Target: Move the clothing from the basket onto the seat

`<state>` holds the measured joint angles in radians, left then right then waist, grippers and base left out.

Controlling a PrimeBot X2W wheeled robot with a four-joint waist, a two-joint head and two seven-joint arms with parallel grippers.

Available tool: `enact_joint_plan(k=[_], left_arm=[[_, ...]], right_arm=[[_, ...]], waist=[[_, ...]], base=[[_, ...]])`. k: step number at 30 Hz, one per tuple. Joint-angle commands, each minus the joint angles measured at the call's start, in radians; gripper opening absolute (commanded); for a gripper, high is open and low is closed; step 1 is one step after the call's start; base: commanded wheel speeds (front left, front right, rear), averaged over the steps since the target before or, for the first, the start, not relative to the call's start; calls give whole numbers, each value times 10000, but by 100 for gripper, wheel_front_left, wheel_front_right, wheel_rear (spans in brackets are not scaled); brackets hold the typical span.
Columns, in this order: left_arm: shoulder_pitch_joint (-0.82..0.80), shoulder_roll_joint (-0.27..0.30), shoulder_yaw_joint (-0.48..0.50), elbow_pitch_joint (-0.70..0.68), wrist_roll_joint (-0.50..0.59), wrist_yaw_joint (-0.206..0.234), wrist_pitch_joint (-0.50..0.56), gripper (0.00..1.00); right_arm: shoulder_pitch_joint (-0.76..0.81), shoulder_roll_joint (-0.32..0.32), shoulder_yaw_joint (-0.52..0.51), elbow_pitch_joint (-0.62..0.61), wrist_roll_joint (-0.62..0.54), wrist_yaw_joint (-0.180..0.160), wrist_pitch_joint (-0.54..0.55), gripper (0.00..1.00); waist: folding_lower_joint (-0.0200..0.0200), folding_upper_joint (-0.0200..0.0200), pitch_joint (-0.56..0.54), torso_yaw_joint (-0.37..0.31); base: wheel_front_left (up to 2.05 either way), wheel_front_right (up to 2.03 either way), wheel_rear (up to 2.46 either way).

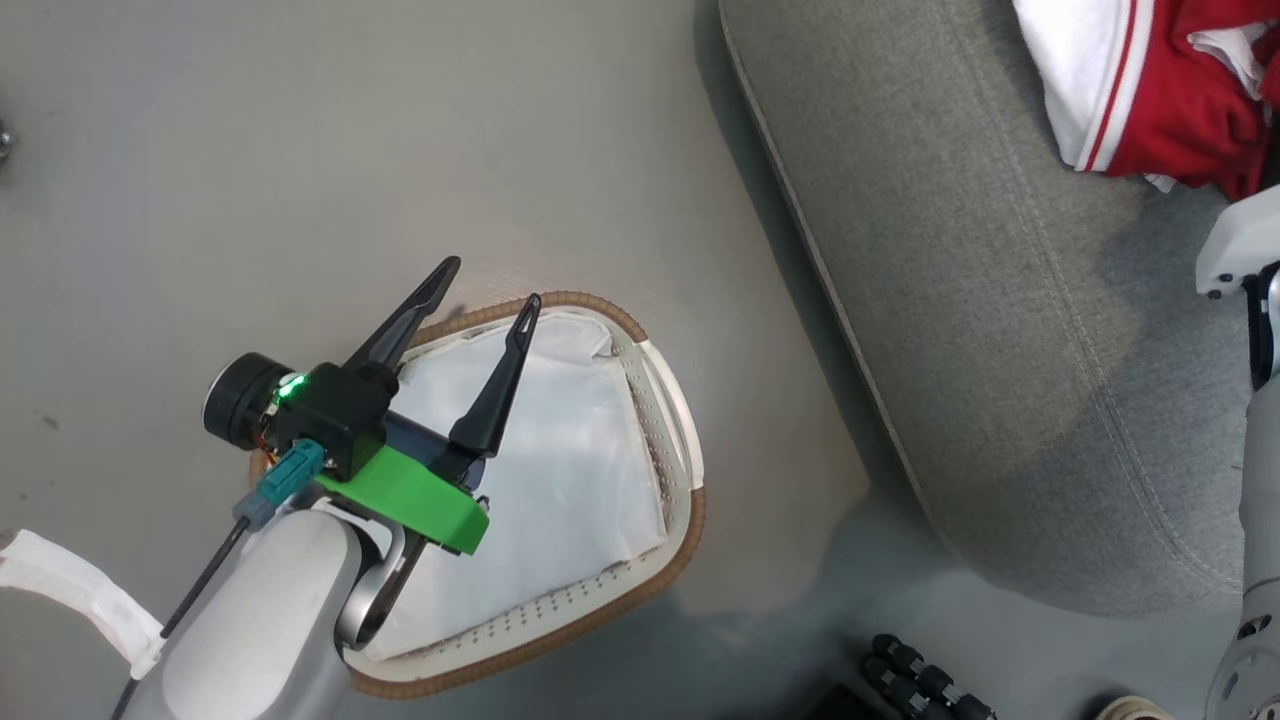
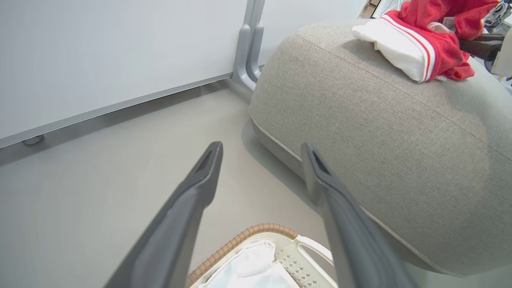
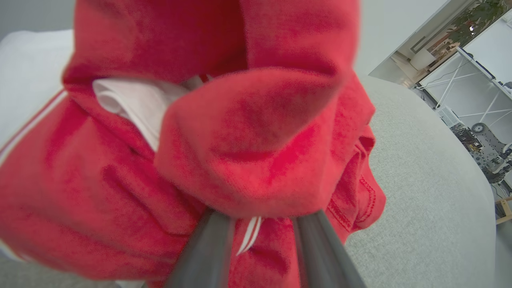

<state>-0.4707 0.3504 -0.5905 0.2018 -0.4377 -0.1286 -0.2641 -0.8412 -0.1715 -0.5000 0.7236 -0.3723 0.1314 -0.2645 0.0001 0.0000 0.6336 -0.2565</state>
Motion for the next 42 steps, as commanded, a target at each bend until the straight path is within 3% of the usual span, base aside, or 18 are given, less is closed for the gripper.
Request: enact_joint_plan(k=[1,9,21,31,42], left_arm=[[174,-63,67,59,26,-33,-4,100],[727,-577,524,222,99,-33,-4,100],[1764,-1319,1928,415,489,-34,-4,100],[2554,-1918,3936,743,1204,-34,-4,100],[3415,-2497,5555,1174,1831,-34,-4,100]], right_arm=[[328,31,-53,-237,35,-14,3,100],[1776,346,518,-1977,809,-14,2,100],[3032,583,3198,-4035,2843,-13,2,100],[3946,975,4499,-4059,3711,-14,0,100],[5263,1170,4755,-3550,4039,-13,0,100]], waist=[[-1,0,-567,-120],[-1,0,-1896,-101],[-1,0,-3265,507],[-1,0,-3998,1499],[-1,0,-4833,2225]], base=[[0,0,0],[0,0,0],[0,0,0],[0,0,0],[0,0,0]])
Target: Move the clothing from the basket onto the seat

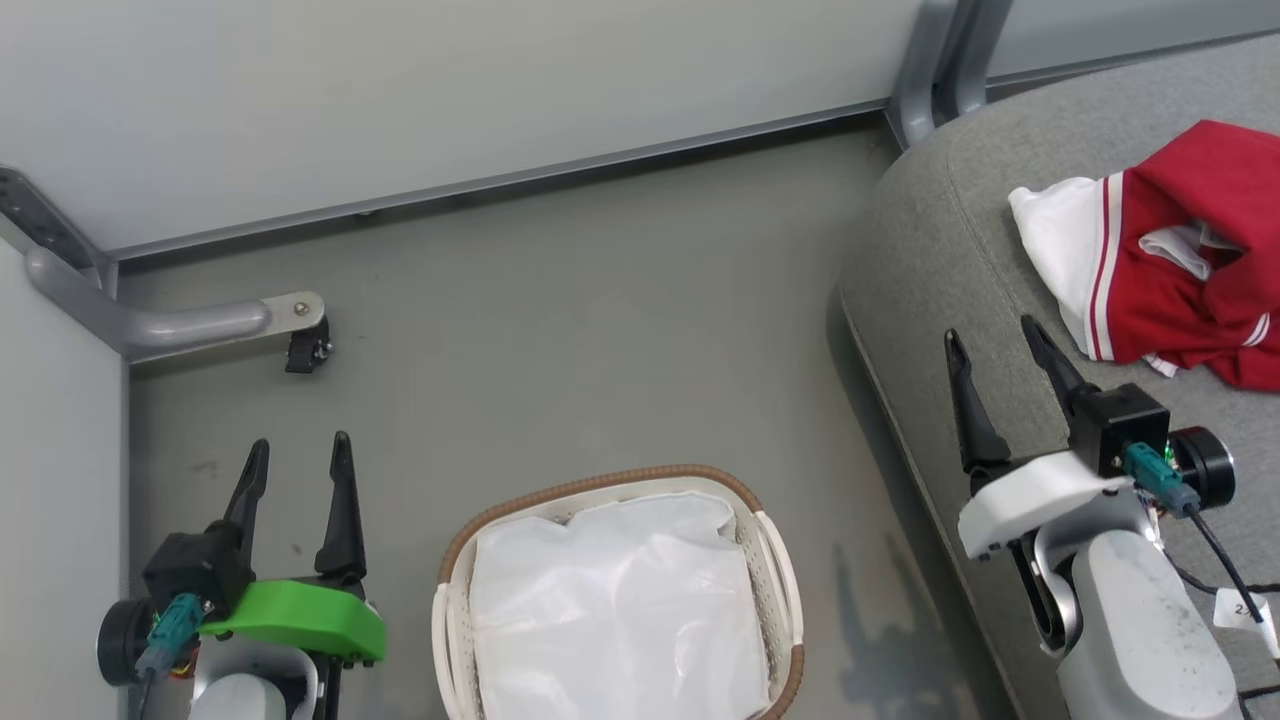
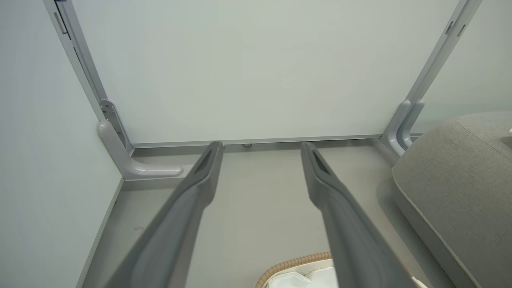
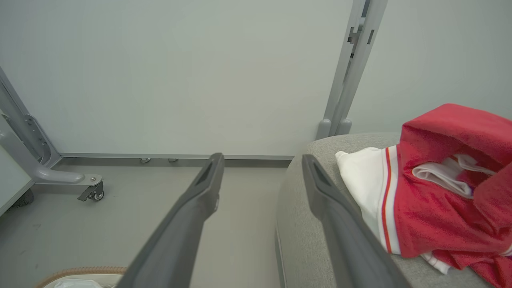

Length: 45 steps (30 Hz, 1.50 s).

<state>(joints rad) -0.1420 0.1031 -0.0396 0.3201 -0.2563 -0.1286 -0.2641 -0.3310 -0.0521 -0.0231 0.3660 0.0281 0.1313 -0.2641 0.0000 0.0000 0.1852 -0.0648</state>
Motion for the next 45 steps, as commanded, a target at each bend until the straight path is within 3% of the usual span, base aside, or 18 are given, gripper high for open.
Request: enact_joint_plan(k=[1,18,19,23,45], left_arm=[[230,-73,116,35,29,-34,-4,100],[1457,-293,435,738,-280,-34,-4,100],[1344,-269,414,742,-263,0,3,0],[1342,-309,401,1049,-366,2,44,0],[1036,-366,723,525,-4013,-6,1077,0]], right_arm=[[282,-15,30,76,1,-12,-4,100],[1773,-11,162,494,334,-11,-4,100],[1610,27,156,488,282,2,1,0],[1705,105,113,802,383,2,67,0],[1859,73,-162,204,4670,0,1088,0]], waist=[[0,0,-428,346],[0,0,-1446,543],[0,0,-1414,527],[0,0,-1427,530],[0,0,-1495,551]], base=[[0,0,0],[0,0,0],[0,0,0],[0,0,0],[0,0,0]])
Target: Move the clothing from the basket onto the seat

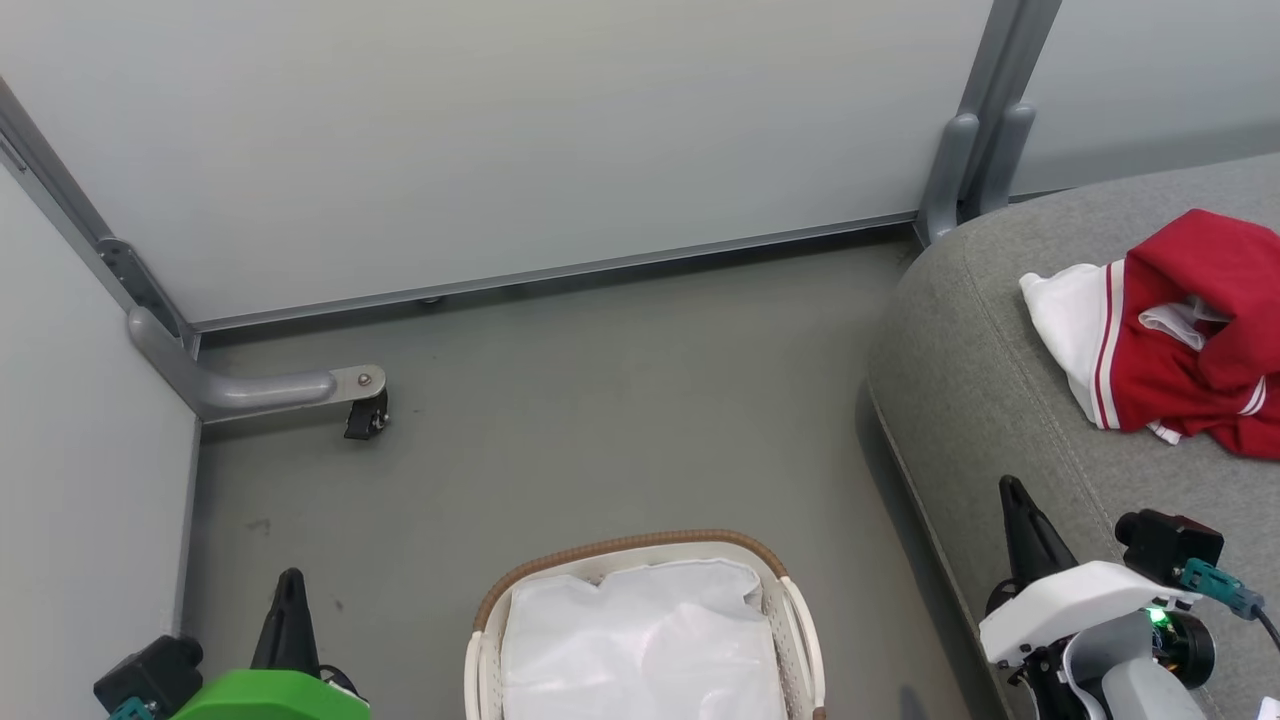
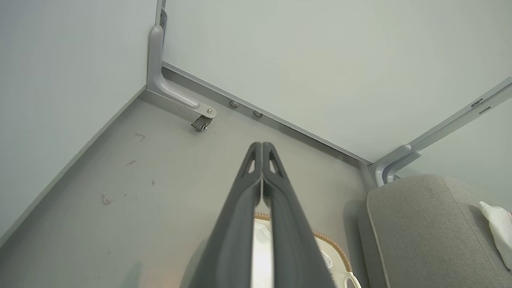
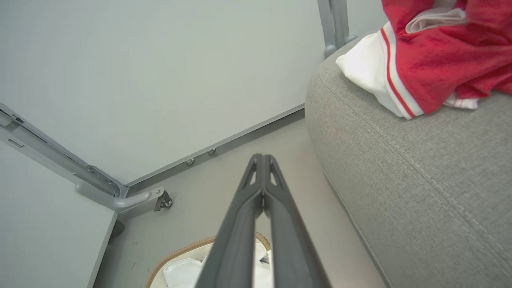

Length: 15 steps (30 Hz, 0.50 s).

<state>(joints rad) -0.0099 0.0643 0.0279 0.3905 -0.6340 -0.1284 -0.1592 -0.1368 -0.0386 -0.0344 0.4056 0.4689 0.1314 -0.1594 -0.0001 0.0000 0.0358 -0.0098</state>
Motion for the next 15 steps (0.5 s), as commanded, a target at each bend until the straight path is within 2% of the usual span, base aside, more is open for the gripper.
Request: enact_joint_plan(k=[1,15], left_arm=[[-297,19,59,-197,-369,-8,67,0],[-461,-8,226,-463,-2265,-12,601,0]], right_arm=[[-77,-62,-58,-214,415,-2,76,0],[2,-79,-205,-513,2631,-4,611,0]], waist=[[1,0,-4,2],[1,0,-48,15]], base=[[0,0,0],[0,0,0]])
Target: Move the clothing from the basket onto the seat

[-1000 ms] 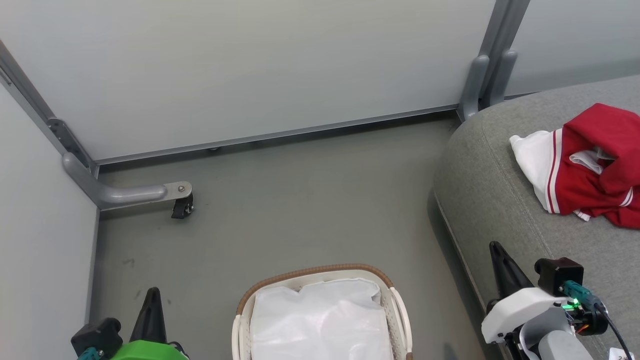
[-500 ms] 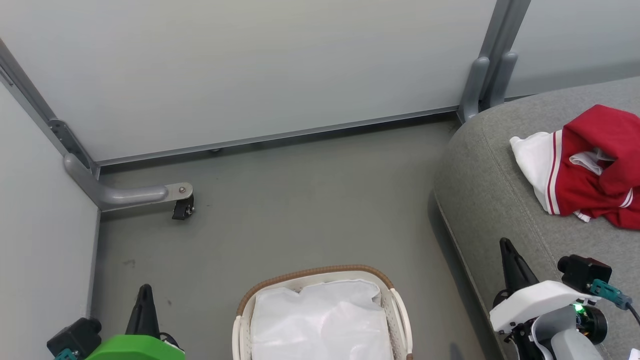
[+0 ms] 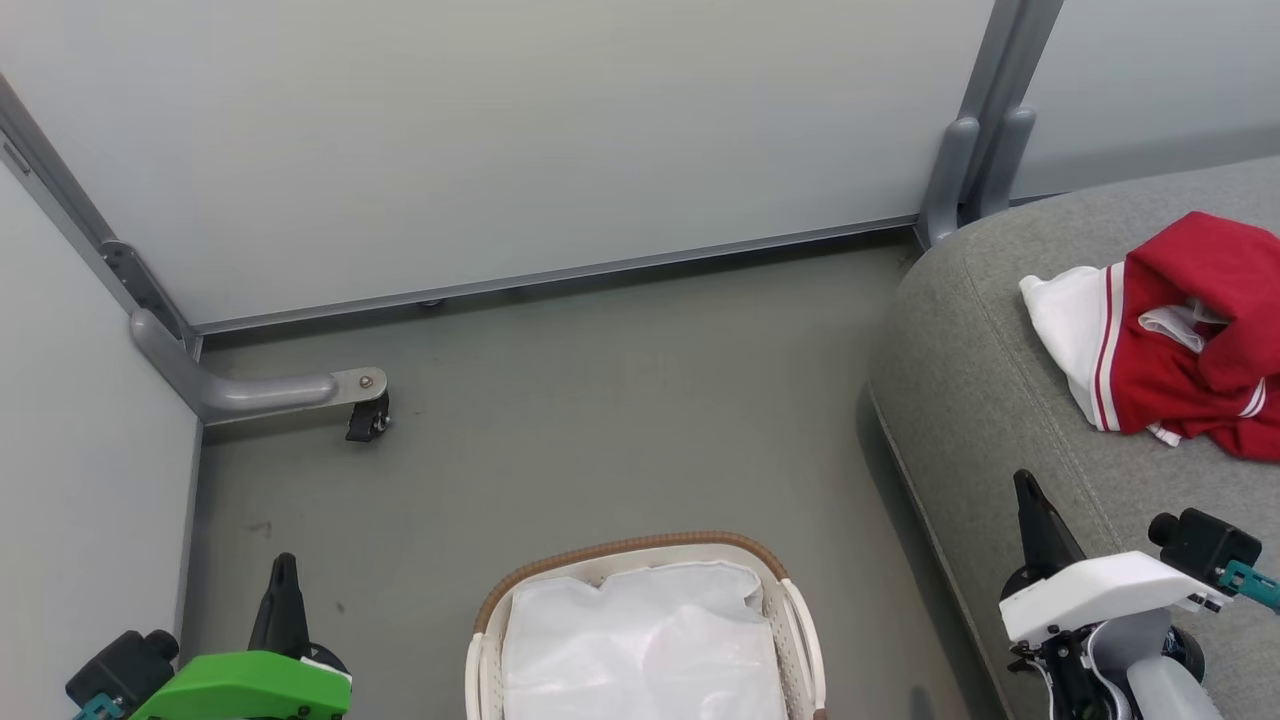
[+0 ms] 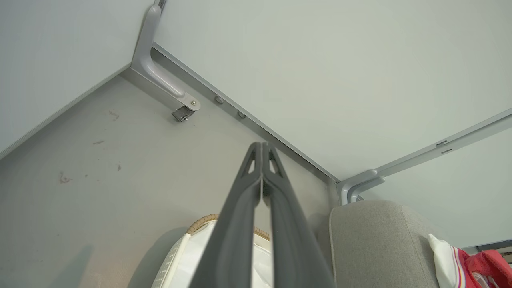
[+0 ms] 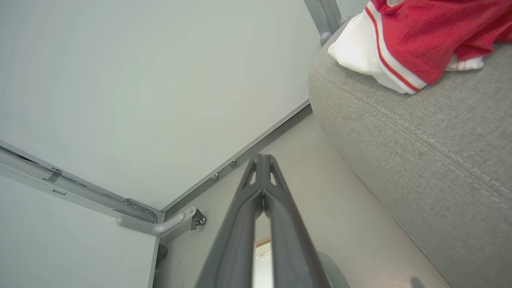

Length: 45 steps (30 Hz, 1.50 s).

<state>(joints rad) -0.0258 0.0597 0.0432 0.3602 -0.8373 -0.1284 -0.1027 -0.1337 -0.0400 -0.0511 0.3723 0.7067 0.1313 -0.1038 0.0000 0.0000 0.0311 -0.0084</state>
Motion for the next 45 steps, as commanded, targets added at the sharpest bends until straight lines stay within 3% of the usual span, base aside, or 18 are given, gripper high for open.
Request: enact_joint_plan(k=[1,45], left_arm=[[-311,36,83,-177,-342,-13,69,0],[-665,-40,468,-786,-4751,-28,1340,0]], right_arm=[[-24,-67,-48,-196,384,-2,84,0],[157,-104,-409,-868,5554,-5,1350,0]], waist=[[0,0,-4,2],[0,0,-142,43]], base=[[0,0,0],[0,0,0]])
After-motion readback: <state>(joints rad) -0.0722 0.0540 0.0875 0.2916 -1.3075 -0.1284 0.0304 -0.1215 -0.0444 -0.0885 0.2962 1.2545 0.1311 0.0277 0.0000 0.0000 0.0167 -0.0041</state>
